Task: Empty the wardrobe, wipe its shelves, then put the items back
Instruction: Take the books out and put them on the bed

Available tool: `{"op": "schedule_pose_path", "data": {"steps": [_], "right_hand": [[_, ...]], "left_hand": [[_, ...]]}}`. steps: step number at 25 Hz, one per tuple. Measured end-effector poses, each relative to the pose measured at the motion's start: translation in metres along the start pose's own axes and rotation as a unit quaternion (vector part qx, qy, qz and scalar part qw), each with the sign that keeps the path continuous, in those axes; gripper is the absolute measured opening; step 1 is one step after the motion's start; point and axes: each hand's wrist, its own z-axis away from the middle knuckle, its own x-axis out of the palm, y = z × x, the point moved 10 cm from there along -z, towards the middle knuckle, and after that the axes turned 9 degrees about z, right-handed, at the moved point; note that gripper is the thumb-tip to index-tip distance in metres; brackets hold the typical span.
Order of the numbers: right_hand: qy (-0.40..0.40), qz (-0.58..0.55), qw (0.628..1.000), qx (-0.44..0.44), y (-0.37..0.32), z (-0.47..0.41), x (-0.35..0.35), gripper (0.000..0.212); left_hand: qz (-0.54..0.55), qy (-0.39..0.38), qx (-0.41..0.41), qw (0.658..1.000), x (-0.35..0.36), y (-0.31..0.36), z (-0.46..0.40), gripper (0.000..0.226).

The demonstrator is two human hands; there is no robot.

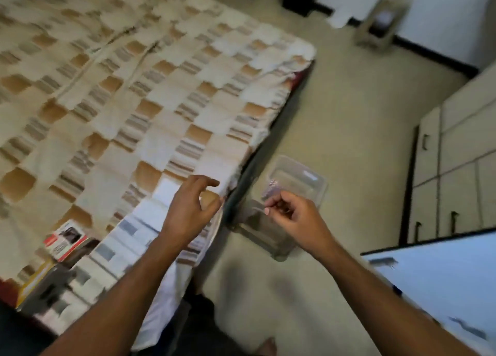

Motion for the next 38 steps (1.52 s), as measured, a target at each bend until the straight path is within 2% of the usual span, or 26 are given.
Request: {"op": "schedule_pose_path", "data": {"steps": [5,8,12,15,20,23,29,33,38], "right_hand": [[0.141,-0.01,0.989,0.05,0.055,0.134,-0.15,0.008],[0.235,-0.008,0.968,0.082,0.079,0.207,-0.228,0.006],[0.358,-0.02,0.924,0.135,0.111,0.306,-0.306,0.004],[0.426,-0.039,0.886,0.177,0.137,0.36,-0.331,0.005],[0.538,-0.07,0.797,0.268,0.183,0.448,-0.345,0.008],[0.586,-0.08,0.739,0.323,0.204,0.499,-0.343,0.012],[0.605,-0.086,0.644,0.461,0.254,0.596,-0.316,0.009],[0.603,-0.104,0.601,0.515,0.294,0.656,-0.324,0.012],[0.642,-0.213,0.534,0.507,0.388,0.705,-0.381,0.011]], "left_hand": [[0.089,-0.115,0.148,0.978,0.127,0.184,0.015,0.04],[0.12,-0.184,0.213,0.952,0.201,0.277,0.033,0.031],[0.145,-0.294,0.313,0.891,0.3,0.395,0.075,0.028],[0.163,-0.383,0.351,0.839,0.357,0.45,0.105,0.027],[0.186,-0.512,0.362,0.756,0.443,0.503,0.138,0.018],[0.187,-0.567,0.361,0.716,0.488,0.526,0.16,0.021],[0.192,-0.664,0.303,0.656,0.547,0.541,0.222,0.021],[0.174,-0.686,0.288,0.645,0.581,0.545,0.248,0.02],[0.159,-0.671,0.269,0.672,0.627,0.565,0.259,0.02]]}}
